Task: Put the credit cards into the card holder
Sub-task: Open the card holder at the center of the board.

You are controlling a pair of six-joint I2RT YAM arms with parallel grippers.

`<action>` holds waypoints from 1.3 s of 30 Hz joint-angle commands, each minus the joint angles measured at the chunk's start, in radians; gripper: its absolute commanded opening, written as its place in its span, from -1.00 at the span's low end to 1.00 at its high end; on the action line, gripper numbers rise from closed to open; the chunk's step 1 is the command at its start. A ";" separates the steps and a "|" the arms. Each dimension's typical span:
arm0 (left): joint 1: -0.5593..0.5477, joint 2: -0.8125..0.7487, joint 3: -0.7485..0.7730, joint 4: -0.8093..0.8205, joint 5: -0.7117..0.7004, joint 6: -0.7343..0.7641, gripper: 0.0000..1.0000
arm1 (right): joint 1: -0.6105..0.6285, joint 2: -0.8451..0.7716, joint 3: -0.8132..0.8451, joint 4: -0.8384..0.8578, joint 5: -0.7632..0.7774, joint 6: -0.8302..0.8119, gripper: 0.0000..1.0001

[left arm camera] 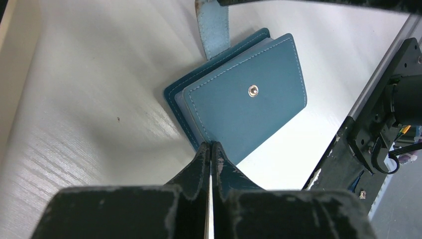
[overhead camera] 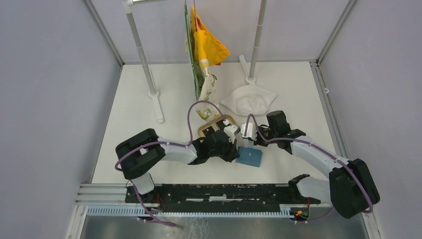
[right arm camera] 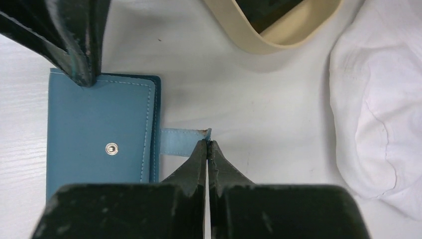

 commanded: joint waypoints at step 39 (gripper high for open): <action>-0.012 -0.270 -0.143 0.180 -0.086 -0.010 0.45 | -0.250 -0.205 0.112 -0.128 -0.455 0.078 -1.00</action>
